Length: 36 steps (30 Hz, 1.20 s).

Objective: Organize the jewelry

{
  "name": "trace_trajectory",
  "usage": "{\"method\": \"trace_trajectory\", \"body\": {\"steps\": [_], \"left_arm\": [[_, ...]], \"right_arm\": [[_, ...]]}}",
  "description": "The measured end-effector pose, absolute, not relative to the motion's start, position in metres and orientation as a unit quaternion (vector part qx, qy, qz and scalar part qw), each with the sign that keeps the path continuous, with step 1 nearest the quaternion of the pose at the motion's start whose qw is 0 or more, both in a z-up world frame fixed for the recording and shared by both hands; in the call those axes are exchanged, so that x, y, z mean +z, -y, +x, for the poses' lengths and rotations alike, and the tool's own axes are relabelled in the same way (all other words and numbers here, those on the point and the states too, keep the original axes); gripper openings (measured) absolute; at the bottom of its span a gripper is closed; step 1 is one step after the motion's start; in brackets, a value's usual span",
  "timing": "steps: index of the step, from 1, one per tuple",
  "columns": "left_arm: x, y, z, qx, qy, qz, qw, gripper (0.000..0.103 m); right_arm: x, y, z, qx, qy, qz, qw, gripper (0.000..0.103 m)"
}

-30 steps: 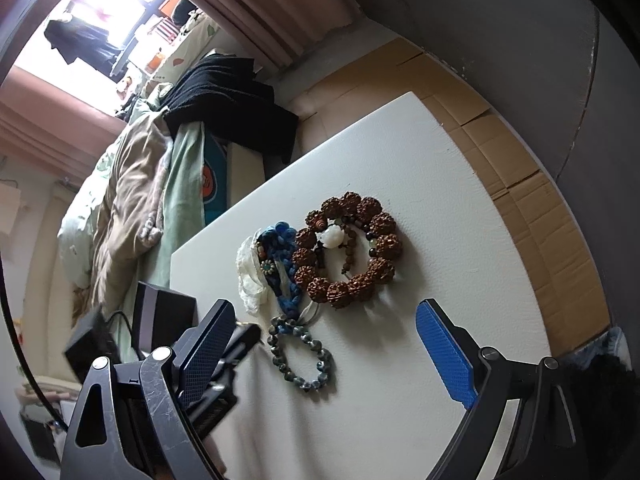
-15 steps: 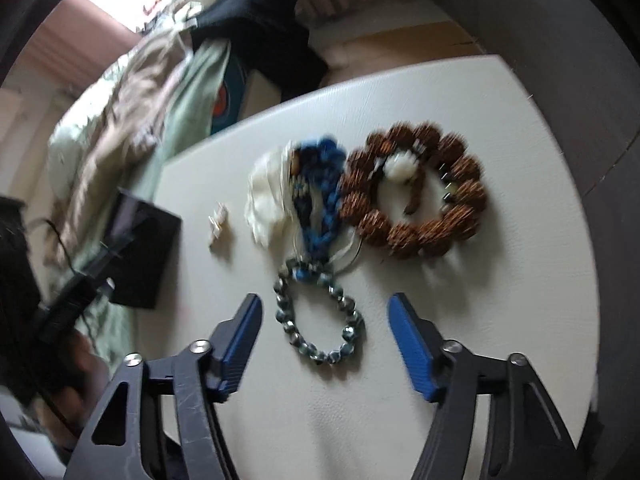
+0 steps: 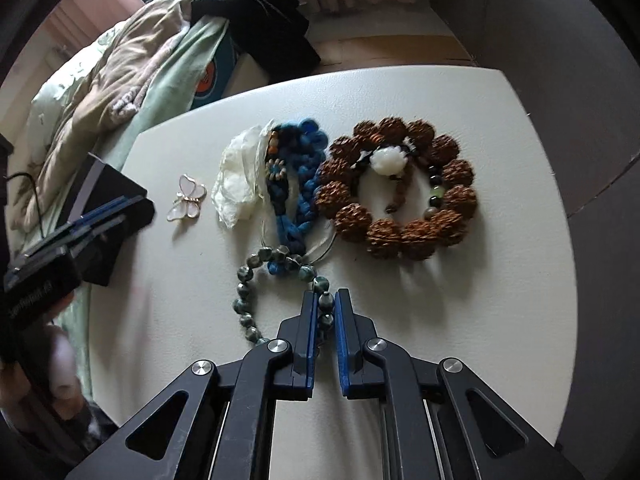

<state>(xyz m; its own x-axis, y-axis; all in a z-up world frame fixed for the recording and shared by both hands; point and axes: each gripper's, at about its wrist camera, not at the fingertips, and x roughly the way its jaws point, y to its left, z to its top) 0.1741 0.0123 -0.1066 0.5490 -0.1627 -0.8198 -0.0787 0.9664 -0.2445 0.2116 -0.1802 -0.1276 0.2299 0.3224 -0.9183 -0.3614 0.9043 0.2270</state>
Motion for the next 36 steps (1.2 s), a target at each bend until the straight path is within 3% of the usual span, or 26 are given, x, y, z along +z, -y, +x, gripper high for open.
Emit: {"method": "trace_trajectory", "body": {"steps": [12,15,18,21,23,25,36], "left_arm": [[-0.131,0.017,0.186,-0.005,-0.476,-0.019,0.879,0.067],[-0.139,0.017,0.189,-0.001,-0.48,-0.017,0.877,0.051],[-0.139,0.012,0.191,0.003,-0.469,-0.026,0.883,0.045],[-0.14,0.006,0.193,0.011,-0.467,-0.03,0.884,0.026],[-0.139,-0.001,0.192,0.003,-0.466,-0.047,0.883,0.025],[-0.136,-0.004,0.191,0.002,-0.461,-0.054,0.885,0.014],[-0.115,-0.002,0.179,0.003,-0.437,-0.062,0.897,0.012]], "right_arm": [[-0.088,0.201,0.208,0.247,-0.54,0.053,0.803,0.01],[-0.079,0.198,0.207,0.254,-0.53,0.06,0.807,0.01],[-0.077,0.196,0.205,0.258,-0.528,0.064,0.807,0.01],[-0.078,0.197,0.206,0.254,-0.528,0.063,0.808,0.01],[-0.076,0.197,0.208,0.253,-0.524,0.067,0.811,0.01],[-0.074,0.199,0.21,0.25,-0.521,0.073,0.813,0.01],[-0.062,0.204,0.208,0.26,-0.506,0.084,0.818,0.01]]}}
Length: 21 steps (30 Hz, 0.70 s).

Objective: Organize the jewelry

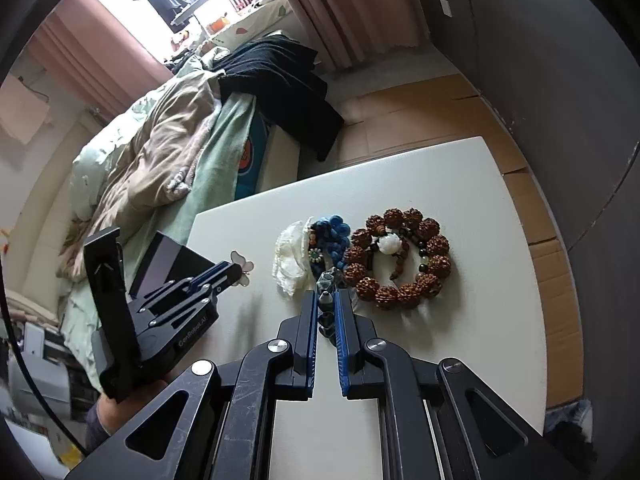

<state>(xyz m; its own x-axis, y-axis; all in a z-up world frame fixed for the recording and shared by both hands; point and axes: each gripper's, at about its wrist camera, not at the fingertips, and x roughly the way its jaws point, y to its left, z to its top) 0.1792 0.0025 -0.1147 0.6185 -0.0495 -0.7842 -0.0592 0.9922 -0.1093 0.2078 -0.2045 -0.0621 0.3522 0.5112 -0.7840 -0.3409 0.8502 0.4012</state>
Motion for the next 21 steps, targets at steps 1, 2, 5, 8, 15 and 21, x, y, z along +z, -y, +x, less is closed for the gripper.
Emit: {"method": "trace_trajectory", "body": {"steps": [1,2,5,8,15,21], "left_arm": [[-0.11,-0.002,0.177,0.001,-0.431,-0.064,0.9,0.012],[-0.107,-0.001,0.174,0.0,-0.427,-0.065,0.902,0.012],[-0.096,-0.003,0.166,-0.001,-0.416,-0.072,0.906,0.012],[-0.084,-0.008,0.157,-0.002,-0.408,-0.081,0.909,0.012],[-0.053,-0.03,0.134,0.011,-0.373,-0.099,0.923,0.012],[-0.041,-0.052,0.123,0.027,-0.356,-0.117,0.927,0.012]], "right_arm": [[-0.061,0.204,0.207,0.262,-0.504,0.086,0.818,0.01],[-0.059,0.204,0.207,0.265,-0.5,0.088,0.819,0.01],[-0.054,0.202,0.204,0.273,-0.491,0.094,0.822,0.01],[-0.05,0.197,0.201,0.283,-0.48,0.096,0.824,0.01],[-0.043,0.185,0.197,0.298,-0.463,0.111,0.827,0.01],[-0.034,0.173,0.192,0.319,-0.444,0.122,0.829,0.01]]}}
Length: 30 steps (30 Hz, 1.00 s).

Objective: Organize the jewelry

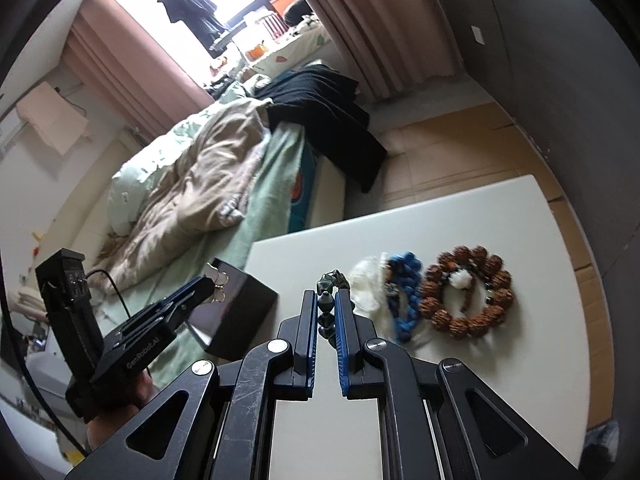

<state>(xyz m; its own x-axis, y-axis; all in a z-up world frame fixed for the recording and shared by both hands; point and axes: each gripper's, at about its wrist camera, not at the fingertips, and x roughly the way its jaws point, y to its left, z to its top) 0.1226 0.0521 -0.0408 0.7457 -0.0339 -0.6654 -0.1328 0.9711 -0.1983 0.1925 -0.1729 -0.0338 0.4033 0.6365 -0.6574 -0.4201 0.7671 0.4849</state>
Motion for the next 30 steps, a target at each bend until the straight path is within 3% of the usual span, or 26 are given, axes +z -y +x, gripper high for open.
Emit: {"method": "trace_trajectory", "body": {"steps": [22,23,25,27,28,30], "left_arm": [[-0.036,-0.122,0.11,0.052,-0.34,-0.216,0.914,0.015],[-0.037,-0.124,0.11,0.053,-0.341,-0.227,0.911,0.019],[-0.038,-0.129,0.109,0.049,-0.339,-0.242,0.908,0.052],[-0.034,-0.134,0.104,0.059,-0.324,-0.248,0.911,0.072],[-0.032,-0.136,0.102,0.064,-0.318,-0.25,0.912,0.077],[-0.028,-0.143,0.098,0.073,-0.311,-0.251,0.914,0.078]], "right_arm": [[-0.038,0.108,0.18,0.381,-0.432,0.139,0.806,0.01],[-0.038,0.103,0.179,0.385,-0.43,0.138,0.805,0.01],[-0.039,0.095,0.177,0.392,-0.428,0.136,0.803,0.01],[-0.04,0.086,0.174,0.399,-0.428,0.133,0.8,0.01],[-0.04,0.083,0.174,0.401,-0.427,0.133,0.799,0.01],[-0.04,0.075,0.172,0.409,-0.425,0.135,0.796,0.01]]}}
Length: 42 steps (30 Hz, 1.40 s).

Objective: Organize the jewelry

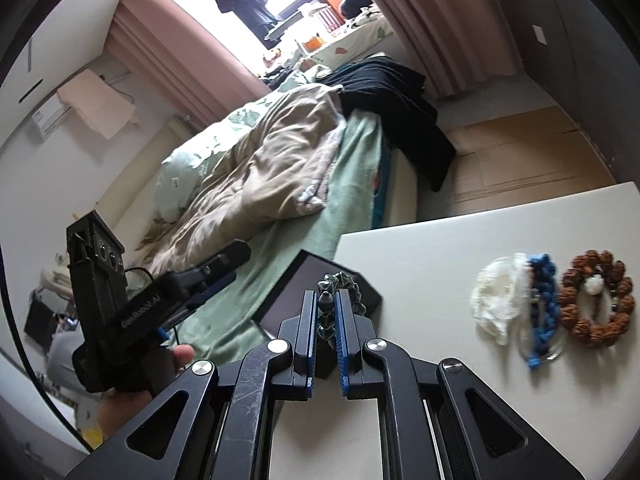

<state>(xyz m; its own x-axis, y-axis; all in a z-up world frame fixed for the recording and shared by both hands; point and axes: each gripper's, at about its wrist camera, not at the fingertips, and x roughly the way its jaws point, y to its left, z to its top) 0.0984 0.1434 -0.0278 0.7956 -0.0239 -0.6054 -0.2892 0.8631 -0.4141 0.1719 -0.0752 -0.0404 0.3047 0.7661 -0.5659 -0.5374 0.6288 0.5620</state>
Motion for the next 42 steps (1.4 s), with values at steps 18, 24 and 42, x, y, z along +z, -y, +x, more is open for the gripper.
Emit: {"method": "trace_trajectory", "body": {"steps": [18,24,42], "left_arm": [[-0.03,-0.185,0.085,0.132,-0.309,-0.259,0.906,0.078],[-0.026,-0.167,0.089,0.13,-0.303,-0.229,0.916,0.078],[-0.029,-0.095,0.117,0.078,-0.316,-0.181,0.928,0.078]], "right_arm": [[-0.058,0.01,0.178,0.413,-0.449,0.161,0.776,0.069],[-0.055,0.046,0.181,0.375,-0.442,0.162,0.799,0.069],[-0.052,0.174,0.206,0.238,-0.456,0.205,0.832,0.069]]}}
